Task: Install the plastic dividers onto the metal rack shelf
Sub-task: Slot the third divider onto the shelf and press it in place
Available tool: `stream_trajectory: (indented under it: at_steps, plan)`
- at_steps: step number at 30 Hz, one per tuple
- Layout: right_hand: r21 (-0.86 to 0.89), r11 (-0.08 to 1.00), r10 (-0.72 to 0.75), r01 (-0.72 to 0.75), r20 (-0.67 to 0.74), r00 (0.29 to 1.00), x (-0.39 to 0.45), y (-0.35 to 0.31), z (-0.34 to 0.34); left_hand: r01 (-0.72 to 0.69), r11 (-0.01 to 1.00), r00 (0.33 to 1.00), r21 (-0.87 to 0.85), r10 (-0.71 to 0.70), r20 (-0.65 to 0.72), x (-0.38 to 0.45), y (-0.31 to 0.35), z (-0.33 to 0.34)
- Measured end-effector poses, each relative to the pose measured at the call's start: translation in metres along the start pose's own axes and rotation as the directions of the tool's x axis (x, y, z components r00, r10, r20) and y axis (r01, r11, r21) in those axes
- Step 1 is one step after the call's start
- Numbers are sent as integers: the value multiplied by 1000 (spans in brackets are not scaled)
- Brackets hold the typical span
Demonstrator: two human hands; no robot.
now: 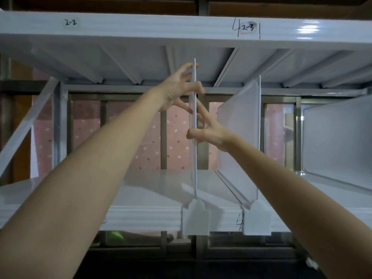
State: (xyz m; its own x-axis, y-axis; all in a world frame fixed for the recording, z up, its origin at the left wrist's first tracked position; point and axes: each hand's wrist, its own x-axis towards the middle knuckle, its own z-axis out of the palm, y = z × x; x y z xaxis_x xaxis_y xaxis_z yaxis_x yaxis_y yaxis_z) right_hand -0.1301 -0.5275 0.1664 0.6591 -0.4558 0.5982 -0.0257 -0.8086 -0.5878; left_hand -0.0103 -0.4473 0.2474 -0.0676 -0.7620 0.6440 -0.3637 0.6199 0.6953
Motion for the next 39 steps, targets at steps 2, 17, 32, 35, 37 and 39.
stream_trajectory:
  at_steps: [2,17,32,35,37,39]
  plan:
    - [-19,1000,10,-10,-2,1000,1,0,-1,3,1000,1000,-9,-3,3,1,0,-1]
    - [-4,999,44,-44,-1,999,4,4,4,45,997,999,-60,-45,2,7,-9,-5]
    - [46,997,60,-60,1,998,-26,24,32,-70,992,995,-104,62,-78,13,-32,13]
    - [76,996,45,-44,-19,999,-25,29,36,-100,994,990,-42,95,-109,16,-35,12]
    - [92,995,29,-26,-30,999,-25,32,38,-113,993,984,-46,105,-142,15,-37,12]
    - [90,996,30,-28,-29,999,-26,32,40,-118,991,980,-71,104,-171,17,-41,11]
